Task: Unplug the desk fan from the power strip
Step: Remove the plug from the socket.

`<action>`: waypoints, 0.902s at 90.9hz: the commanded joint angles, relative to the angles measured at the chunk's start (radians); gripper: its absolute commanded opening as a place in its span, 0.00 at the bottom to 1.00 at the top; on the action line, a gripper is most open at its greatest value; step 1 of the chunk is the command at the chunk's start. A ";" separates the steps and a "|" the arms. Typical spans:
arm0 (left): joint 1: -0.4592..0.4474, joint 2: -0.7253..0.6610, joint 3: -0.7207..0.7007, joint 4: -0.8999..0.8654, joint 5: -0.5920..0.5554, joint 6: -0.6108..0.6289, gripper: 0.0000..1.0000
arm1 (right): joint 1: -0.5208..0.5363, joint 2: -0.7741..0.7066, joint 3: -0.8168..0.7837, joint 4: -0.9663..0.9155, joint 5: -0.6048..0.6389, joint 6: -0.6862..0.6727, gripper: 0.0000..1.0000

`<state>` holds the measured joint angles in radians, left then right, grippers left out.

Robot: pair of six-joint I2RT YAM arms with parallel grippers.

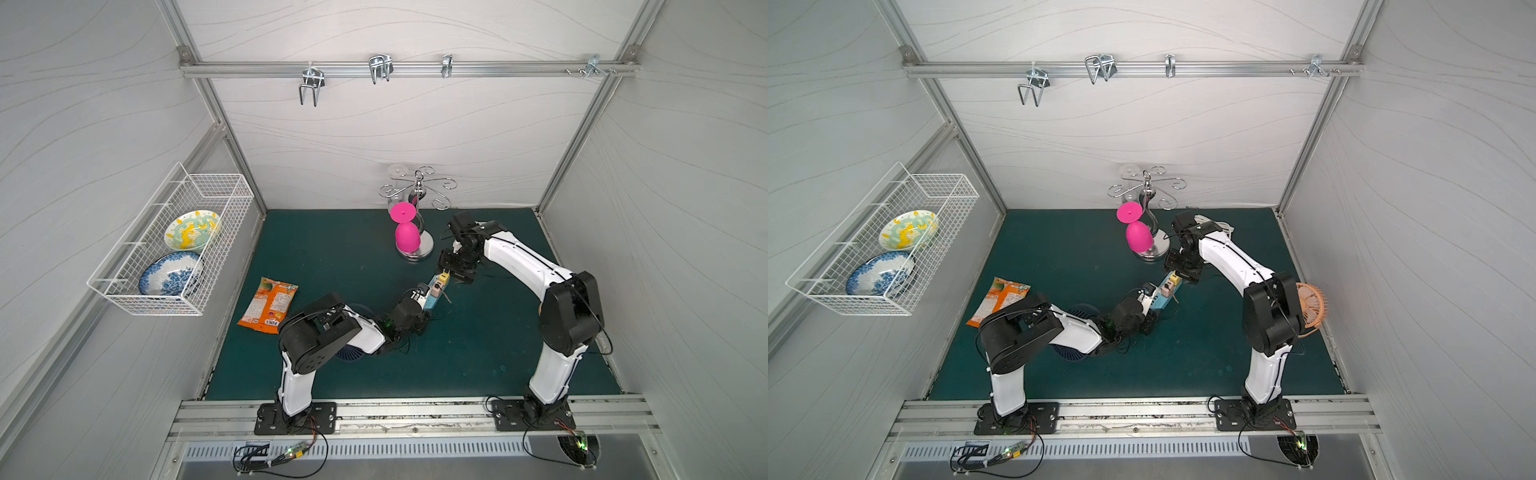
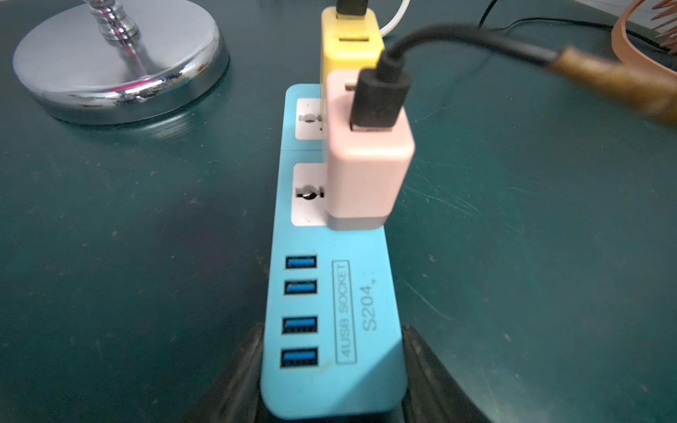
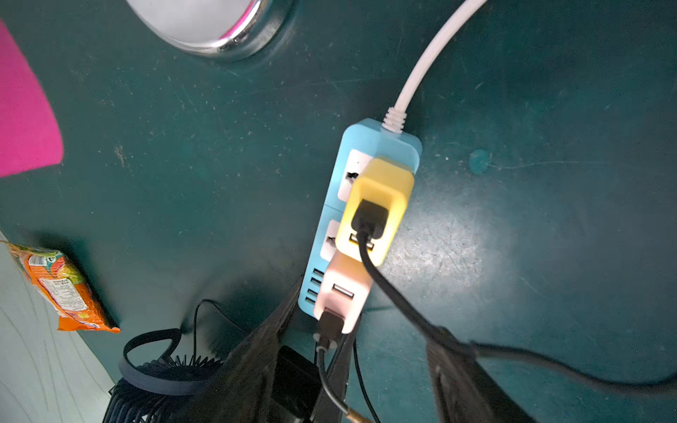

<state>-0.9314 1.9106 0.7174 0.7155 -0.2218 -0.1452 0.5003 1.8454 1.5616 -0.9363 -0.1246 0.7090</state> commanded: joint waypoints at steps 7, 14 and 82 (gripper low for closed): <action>-0.006 0.019 0.025 -0.006 -0.002 0.005 0.16 | 0.012 0.061 0.048 -0.059 -0.029 -0.012 0.67; -0.007 0.019 0.024 -0.007 -0.003 0.005 0.15 | 0.017 0.082 0.061 -0.068 -0.039 -0.011 0.67; -0.008 0.023 0.042 -0.022 -0.001 0.012 0.13 | 0.065 0.183 0.132 -0.174 0.035 0.019 0.50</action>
<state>-0.9318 1.9110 0.7288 0.6971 -0.2249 -0.1448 0.5564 2.0003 1.6737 -1.0573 -0.1123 0.7116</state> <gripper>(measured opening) 0.542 0.511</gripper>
